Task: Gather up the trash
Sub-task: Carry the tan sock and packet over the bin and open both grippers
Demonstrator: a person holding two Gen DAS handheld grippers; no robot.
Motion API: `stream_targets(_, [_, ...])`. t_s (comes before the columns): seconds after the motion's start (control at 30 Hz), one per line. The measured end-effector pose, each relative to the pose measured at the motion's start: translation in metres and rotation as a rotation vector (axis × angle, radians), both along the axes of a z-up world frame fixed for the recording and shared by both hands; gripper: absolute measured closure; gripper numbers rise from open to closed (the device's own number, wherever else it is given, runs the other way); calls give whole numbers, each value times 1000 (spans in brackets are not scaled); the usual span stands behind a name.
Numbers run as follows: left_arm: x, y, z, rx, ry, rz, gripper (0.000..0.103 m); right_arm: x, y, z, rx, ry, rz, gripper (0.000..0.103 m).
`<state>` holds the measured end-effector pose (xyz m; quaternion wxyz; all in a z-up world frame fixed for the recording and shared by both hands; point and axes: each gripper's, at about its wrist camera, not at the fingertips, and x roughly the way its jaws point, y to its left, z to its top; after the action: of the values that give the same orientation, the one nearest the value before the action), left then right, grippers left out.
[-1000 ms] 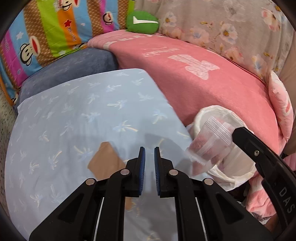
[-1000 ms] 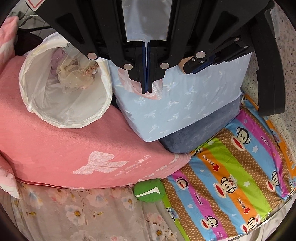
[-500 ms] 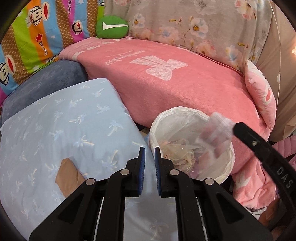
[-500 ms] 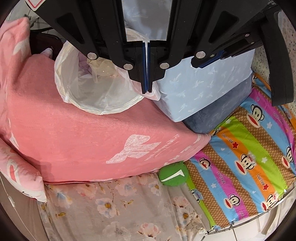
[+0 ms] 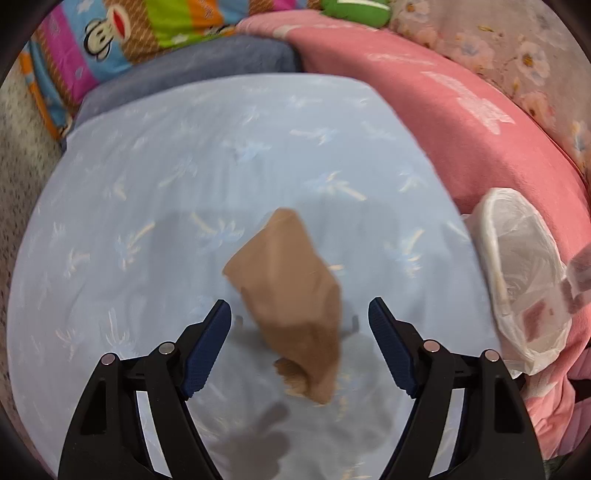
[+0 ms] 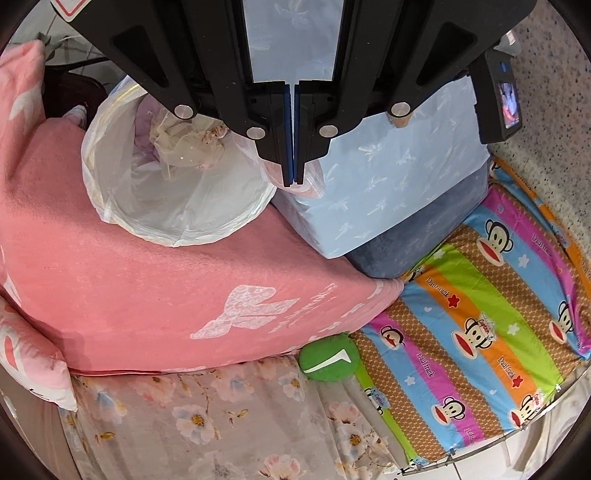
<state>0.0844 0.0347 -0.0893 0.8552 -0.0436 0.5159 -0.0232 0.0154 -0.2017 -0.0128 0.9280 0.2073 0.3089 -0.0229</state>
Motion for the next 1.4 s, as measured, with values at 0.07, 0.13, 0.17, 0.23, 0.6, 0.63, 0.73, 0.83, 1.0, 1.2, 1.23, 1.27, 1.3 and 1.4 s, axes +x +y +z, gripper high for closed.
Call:
stream_targets(0.07, [1,7,-6,-19,20,9,47,3,8,-1,-5,5,18,102])
stream_targets(0.13, [2,9,-10,-41,32,2,57,4,14,-2,-8,9,30,102])
stream_targets(0.17, [3,9,-13,-50,39,-4,69,4,17,-2,-10,11,35,102])
stream_targets(0.23, [4,9,-18,-80,63,-18,83,5,20,-2,-14,13,41,102])
stream_targets(0.6, [-11,-36,25,-137,-22,-169,95,6,3,3,-24,4,0,102])
stream_targets(0.63, [-12,-44,32,-143,-36,-191,95,6,-1,4,-24,3,-9,102])
stream_targets(0.73, [-15,-71,49,-156,-69,-258,95,6,-15,5,-29,1,-34,102])
stream_targets(0.83, [-13,-94,61,-166,-93,-321,95,4,-30,7,-35,-3,-63,102])
stream_targets(1.0, [-6,-132,72,-205,-119,-436,95,3,-53,8,-39,-1,-108,102])
stream_targets(1.2, [0,-167,72,-212,-131,-535,93,3,-74,5,-33,10,-146,101])
stream_targets(1.23, [-1,-171,72,-216,-129,-548,93,4,-77,4,-31,11,-151,101])
stream_targets(1.27, [0,-174,72,-221,-123,-568,92,5,-79,5,-29,12,-154,101])
stream_targets(1.3, [0,-177,71,-222,-116,-586,90,5,-80,4,-29,13,-155,101])
stream_targets(1.4, [-1,-181,71,-188,-132,-585,63,7,-82,5,-30,11,-159,100])
